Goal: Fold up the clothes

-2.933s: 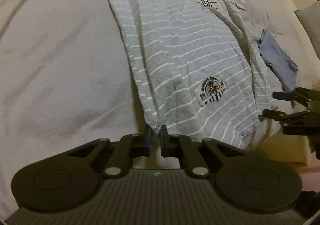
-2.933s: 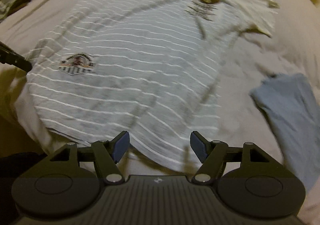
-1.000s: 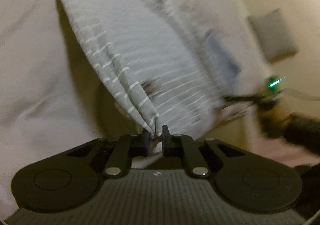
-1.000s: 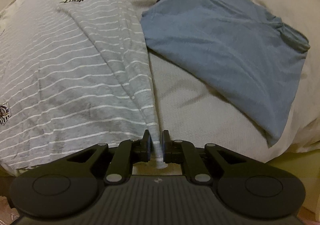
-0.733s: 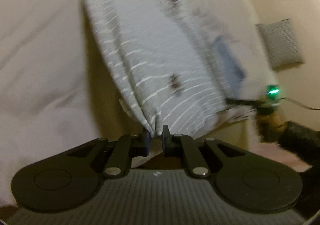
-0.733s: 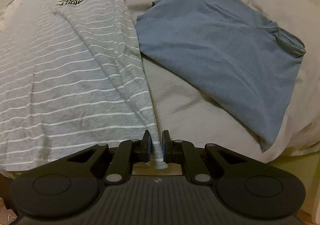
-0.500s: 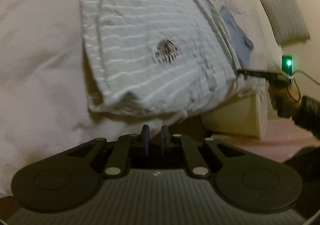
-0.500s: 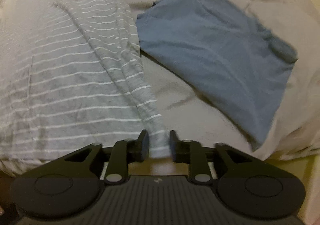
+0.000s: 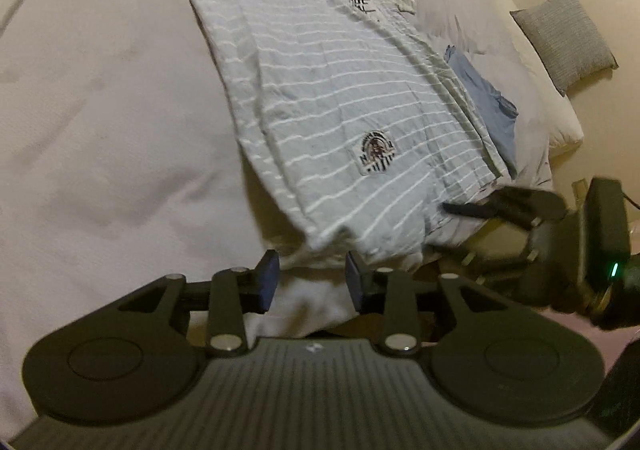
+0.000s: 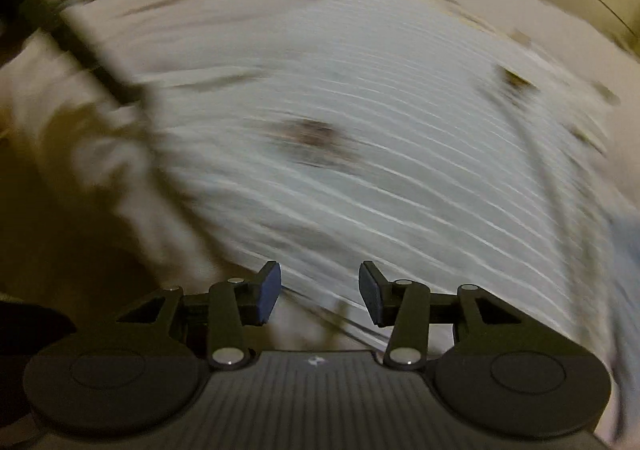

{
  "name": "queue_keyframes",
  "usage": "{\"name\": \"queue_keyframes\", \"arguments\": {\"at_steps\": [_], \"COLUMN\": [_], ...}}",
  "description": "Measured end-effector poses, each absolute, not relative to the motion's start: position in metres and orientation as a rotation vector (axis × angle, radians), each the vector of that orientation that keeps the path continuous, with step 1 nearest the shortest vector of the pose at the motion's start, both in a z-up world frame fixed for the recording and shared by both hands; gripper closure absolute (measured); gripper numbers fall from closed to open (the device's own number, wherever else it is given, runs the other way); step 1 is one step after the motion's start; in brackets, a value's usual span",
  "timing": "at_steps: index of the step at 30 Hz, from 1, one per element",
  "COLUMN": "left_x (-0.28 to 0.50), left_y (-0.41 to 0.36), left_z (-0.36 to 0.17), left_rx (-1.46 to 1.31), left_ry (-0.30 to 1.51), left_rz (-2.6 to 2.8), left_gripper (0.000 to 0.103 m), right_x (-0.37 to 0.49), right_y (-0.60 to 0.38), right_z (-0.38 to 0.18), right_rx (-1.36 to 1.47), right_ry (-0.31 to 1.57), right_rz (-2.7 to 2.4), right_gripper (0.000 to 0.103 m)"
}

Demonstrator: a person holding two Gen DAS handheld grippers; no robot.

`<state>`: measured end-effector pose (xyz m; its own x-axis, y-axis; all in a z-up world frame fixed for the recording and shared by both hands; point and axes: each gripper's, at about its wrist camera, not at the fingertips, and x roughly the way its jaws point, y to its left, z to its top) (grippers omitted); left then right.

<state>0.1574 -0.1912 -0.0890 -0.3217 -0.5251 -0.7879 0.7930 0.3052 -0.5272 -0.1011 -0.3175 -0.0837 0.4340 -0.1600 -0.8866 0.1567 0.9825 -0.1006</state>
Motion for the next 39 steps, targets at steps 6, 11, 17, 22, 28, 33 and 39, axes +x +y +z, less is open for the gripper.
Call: {"name": "queue_keyframes", "arguments": {"at_steps": [6, 11, 17, 22, 28, 33, 39], "left_x": [0.145, 0.123, 0.106, 0.122, 0.16, 0.148, 0.13], "left_y": [-0.191, -0.214, -0.23, -0.203, -0.175, -0.179, -0.201], "left_z": [-0.086, -0.107, -0.122, -0.094, -0.082, -0.089, -0.088], "left_rx": [0.454, 0.507, 0.399, 0.28, 0.231, 0.383, 0.444], "left_ry": [1.135, 1.065, 1.223, 1.372, 1.456, 1.479, 1.452], "left_rz": [-1.454, -1.625, -1.736, -1.689, -1.515, -1.466, -1.429], "left_gripper": [0.05, 0.044, 0.096, 0.099, 0.097, 0.097, 0.091], "right_x": [-0.064, -0.068, -0.075, -0.091, -0.123, -0.152, -0.174], "right_y": [-0.272, -0.299, -0.332, -0.347, -0.37, -0.397, -0.465], "right_z": [-0.118, -0.088, -0.046, -0.037, -0.052, -0.064, -0.066], "right_rx": [-0.298, -0.164, 0.044, 0.075, 0.142, 0.175, 0.233], "right_ry": [1.127, 1.134, 1.091, 1.107, 1.18, 1.225, 1.193], "right_rz": [-0.132, -0.114, -0.127, -0.193, -0.286, -0.383, -0.557], "right_gripper": [0.069, 0.096, 0.095, 0.068, 0.066, 0.058, 0.057]}}
